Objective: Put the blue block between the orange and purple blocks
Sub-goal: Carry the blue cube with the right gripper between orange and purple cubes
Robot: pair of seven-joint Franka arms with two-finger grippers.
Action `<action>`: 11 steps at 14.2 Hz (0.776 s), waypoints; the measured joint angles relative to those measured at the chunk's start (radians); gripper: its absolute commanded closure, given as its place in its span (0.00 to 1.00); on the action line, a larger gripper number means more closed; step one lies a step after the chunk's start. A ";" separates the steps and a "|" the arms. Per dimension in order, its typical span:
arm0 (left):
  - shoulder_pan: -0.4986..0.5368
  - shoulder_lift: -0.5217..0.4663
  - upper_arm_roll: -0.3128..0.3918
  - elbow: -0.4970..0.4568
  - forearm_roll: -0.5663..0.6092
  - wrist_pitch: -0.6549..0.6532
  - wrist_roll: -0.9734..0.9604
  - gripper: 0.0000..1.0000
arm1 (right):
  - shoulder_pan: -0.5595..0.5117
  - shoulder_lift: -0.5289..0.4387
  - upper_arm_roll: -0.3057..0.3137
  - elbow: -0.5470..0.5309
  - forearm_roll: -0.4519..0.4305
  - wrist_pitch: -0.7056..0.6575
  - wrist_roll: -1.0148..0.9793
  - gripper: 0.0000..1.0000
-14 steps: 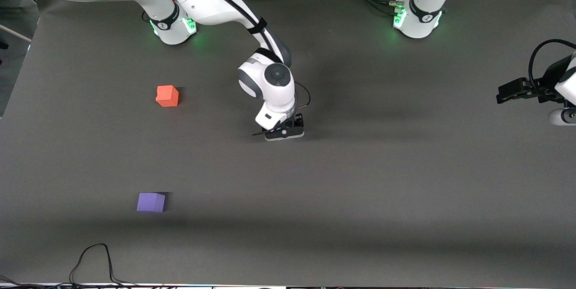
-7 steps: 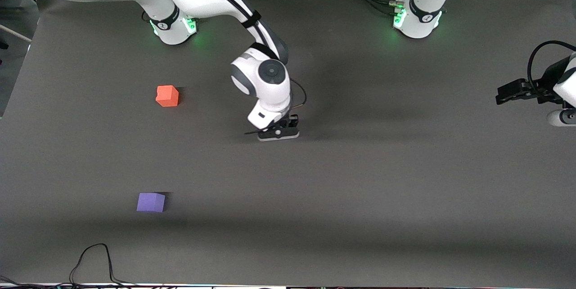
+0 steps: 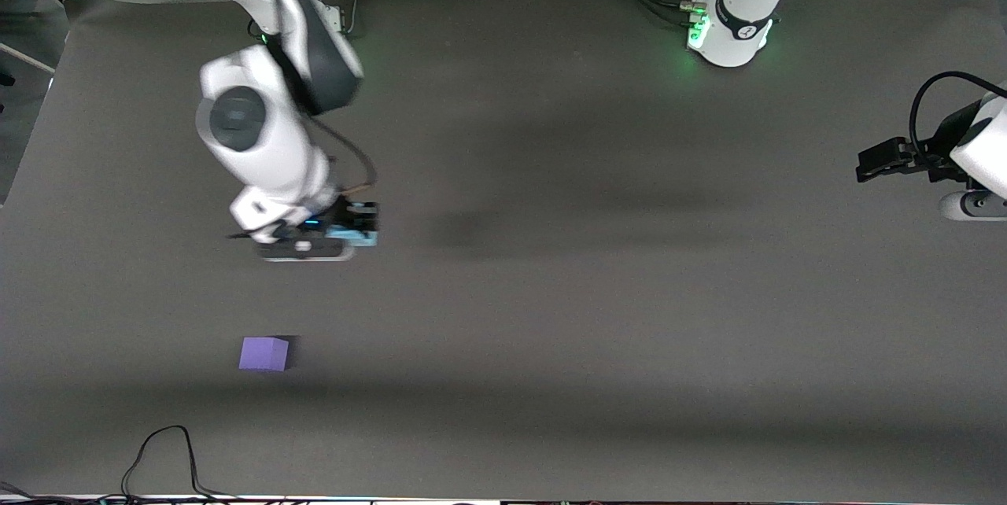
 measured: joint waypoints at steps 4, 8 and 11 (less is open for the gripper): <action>0.013 0.000 -0.015 0.000 0.000 0.001 0.000 0.00 | -0.003 -0.053 -0.216 -0.201 0.003 0.147 -0.214 0.71; 0.017 0.000 -0.017 -0.001 0.000 0.001 0.000 0.00 | -0.003 0.001 -0.276 -0.459 0.116 0.489 -0.415 0.71; 0.017 0.000 -0.019 -0.001 0.000 0.001 0.000 0.00 | 0.004 0.084 -0.272 -0.479 0.281 0.564 -0.552 0.71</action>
